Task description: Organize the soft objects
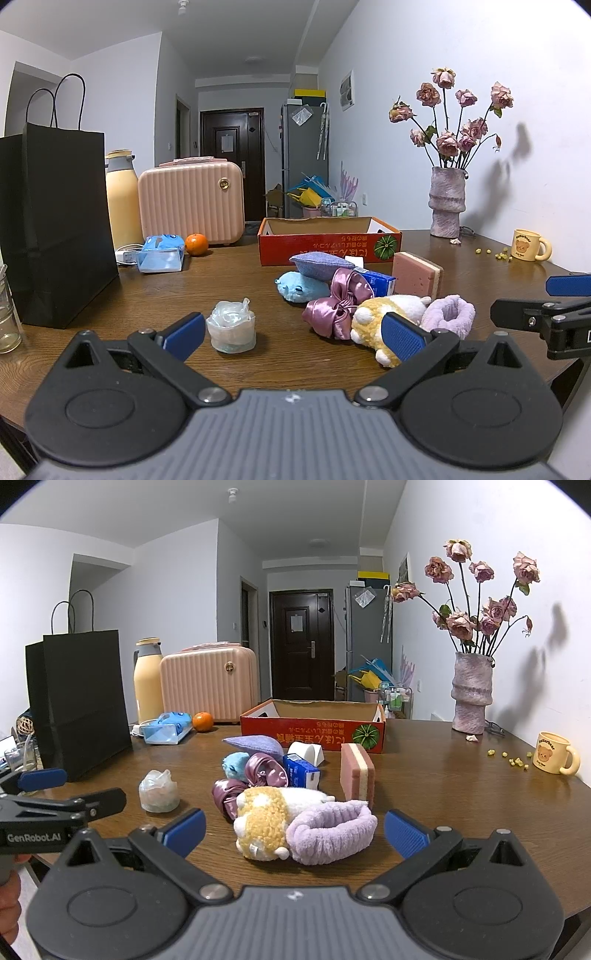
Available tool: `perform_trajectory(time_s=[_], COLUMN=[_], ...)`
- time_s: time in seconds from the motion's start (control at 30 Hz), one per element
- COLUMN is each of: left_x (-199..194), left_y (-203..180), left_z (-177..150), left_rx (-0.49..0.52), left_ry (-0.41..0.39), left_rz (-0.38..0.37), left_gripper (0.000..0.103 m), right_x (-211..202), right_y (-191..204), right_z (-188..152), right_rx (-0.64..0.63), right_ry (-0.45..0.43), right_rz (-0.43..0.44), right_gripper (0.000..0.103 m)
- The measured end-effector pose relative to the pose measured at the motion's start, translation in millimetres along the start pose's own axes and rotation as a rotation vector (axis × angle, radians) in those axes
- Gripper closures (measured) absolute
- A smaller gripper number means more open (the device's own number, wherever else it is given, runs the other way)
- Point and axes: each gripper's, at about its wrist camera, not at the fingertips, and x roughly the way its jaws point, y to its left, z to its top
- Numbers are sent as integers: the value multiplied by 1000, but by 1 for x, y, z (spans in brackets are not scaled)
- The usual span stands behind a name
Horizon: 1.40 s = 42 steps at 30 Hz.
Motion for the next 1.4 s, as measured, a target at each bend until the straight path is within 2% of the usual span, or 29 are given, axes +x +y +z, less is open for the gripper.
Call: perform_trajectory(time_s=[1.4], left_x=[-4], left_y=[-3], left_z=[2], left_rx=[4], left_ry=[-5], left_rz=[-1], left_gripper=[0], right_x=[-2], right_y=[-1], right_z=[-1], right_rx=[-7], right_ry=[3], right_rz=[-3], right_gripper=[0])
